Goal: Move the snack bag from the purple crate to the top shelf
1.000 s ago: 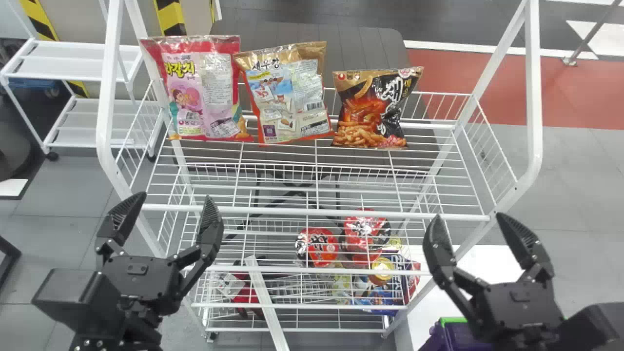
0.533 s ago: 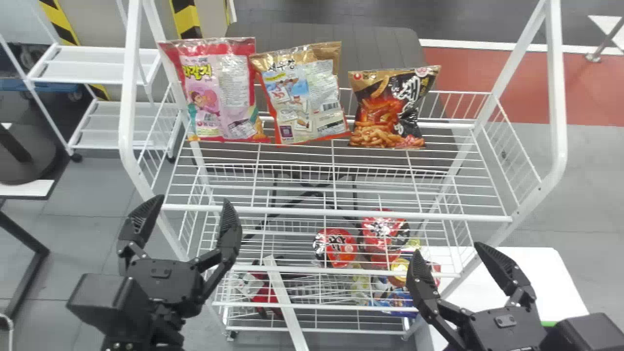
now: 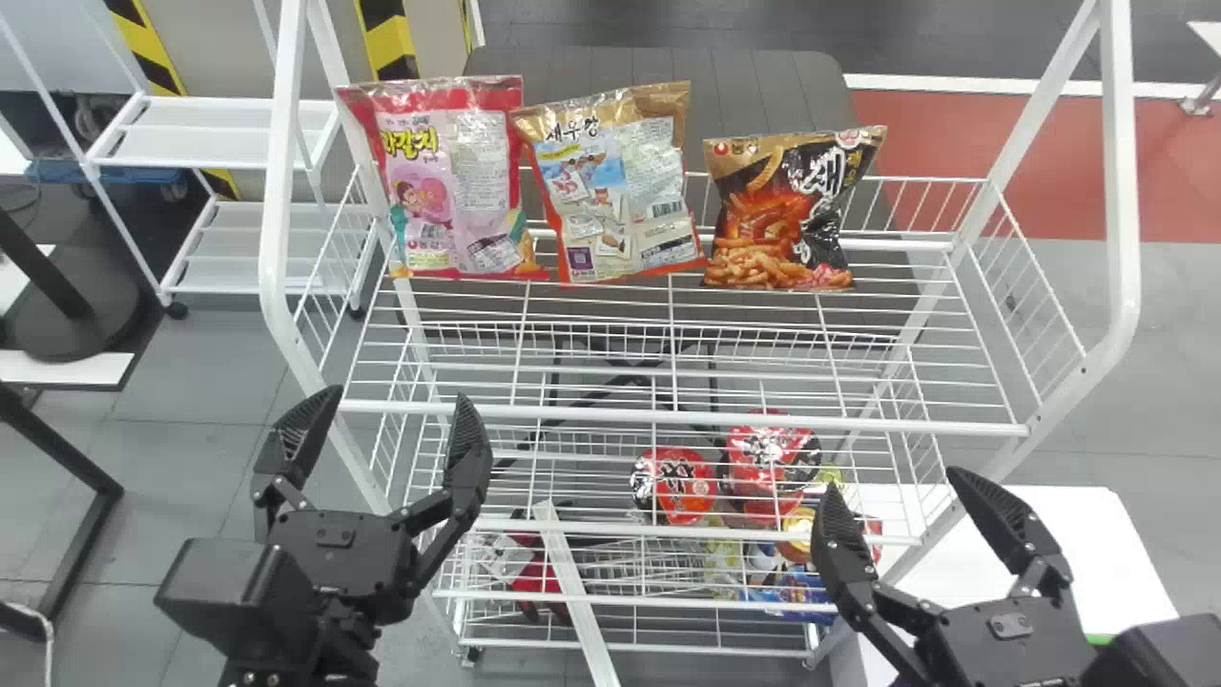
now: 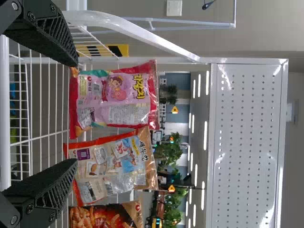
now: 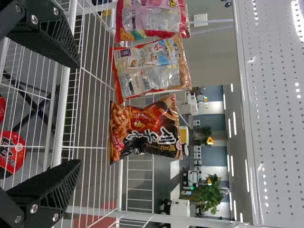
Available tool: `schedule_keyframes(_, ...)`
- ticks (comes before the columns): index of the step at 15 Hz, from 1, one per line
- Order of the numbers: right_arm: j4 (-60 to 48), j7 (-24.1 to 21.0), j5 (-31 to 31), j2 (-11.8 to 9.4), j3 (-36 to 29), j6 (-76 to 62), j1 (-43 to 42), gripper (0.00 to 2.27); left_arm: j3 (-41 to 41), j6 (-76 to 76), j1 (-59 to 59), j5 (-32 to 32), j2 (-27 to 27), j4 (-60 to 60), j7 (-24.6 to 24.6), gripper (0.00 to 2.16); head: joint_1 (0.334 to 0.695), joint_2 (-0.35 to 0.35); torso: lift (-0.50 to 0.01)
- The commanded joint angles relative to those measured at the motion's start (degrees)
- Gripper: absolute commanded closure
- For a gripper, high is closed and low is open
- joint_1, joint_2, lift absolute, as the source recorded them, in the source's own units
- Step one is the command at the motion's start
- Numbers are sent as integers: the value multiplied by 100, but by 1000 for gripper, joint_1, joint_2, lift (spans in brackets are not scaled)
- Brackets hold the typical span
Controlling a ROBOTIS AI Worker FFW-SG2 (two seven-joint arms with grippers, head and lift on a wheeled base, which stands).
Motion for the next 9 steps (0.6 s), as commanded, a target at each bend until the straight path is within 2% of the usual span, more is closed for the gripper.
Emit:
schedule_keyframes(1, -9, -17, 18, -37, 17, -91, 0, 113, 8, -1, 69, -4, 1, -81, 0, 103, 695, -6, 0)
schedule_keyframes(9, -97, -26, 26, -72, 43, -91, 18, 124, 52, -19, 201, -4, 9, -213, 0, 103, 695, -1, 0)
